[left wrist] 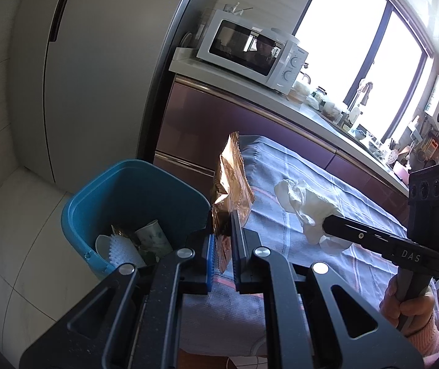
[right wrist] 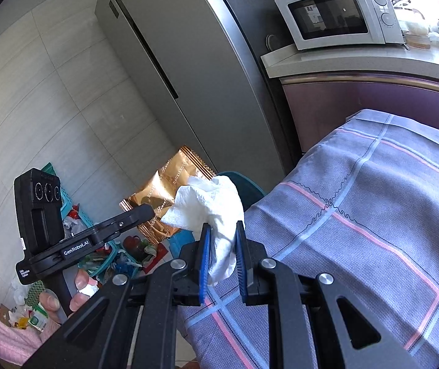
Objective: Collect trash
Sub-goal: 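Lower the wrapper and tissue over the teal bin opening with both tools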
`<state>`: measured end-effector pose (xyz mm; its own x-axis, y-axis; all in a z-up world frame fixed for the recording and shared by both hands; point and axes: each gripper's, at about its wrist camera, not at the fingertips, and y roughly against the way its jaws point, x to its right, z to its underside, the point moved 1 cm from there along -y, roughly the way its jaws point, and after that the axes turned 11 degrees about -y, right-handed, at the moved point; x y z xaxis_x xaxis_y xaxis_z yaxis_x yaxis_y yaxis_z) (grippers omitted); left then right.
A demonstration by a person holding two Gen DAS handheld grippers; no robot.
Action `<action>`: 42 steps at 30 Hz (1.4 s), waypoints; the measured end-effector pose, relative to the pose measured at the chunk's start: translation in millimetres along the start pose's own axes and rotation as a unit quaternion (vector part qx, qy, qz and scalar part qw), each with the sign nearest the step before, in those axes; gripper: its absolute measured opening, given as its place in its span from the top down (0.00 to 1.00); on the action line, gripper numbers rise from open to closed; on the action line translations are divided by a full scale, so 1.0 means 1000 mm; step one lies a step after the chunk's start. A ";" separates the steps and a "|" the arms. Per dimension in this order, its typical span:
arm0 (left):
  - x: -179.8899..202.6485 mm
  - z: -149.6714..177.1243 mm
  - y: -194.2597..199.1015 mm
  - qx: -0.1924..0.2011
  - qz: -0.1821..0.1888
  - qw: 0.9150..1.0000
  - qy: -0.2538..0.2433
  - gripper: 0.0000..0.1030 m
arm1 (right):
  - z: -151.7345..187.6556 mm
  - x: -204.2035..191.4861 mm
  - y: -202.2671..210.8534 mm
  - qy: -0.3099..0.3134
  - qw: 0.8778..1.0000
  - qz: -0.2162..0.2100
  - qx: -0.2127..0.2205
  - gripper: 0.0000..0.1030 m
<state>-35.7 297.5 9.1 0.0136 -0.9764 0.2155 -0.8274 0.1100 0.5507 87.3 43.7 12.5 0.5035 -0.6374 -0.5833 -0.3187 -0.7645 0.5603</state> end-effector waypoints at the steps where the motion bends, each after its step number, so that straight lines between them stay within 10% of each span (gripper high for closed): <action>1: -0.001 0.000 0.000 0.000 -0.001 1.000 0.001 0.91 | 0.000 -0.001 -0.001 0.001 1.000 -0.001 -0.001 0.86; 42: -0.028 0.005 -0.007 -0.006 -0.037 0.999 0.026 0.91 | -0.009 -0.015 -0.035 0.022 0.999 -0.023 -0.037 0.86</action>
<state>-33.3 323.3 -4.8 0.1035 -0.9711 0.2151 -0.8158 0.0409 0.5769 98.1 81.3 7.2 0.5515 -0.5961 -0.5835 -0.2352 -0.7823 0.5768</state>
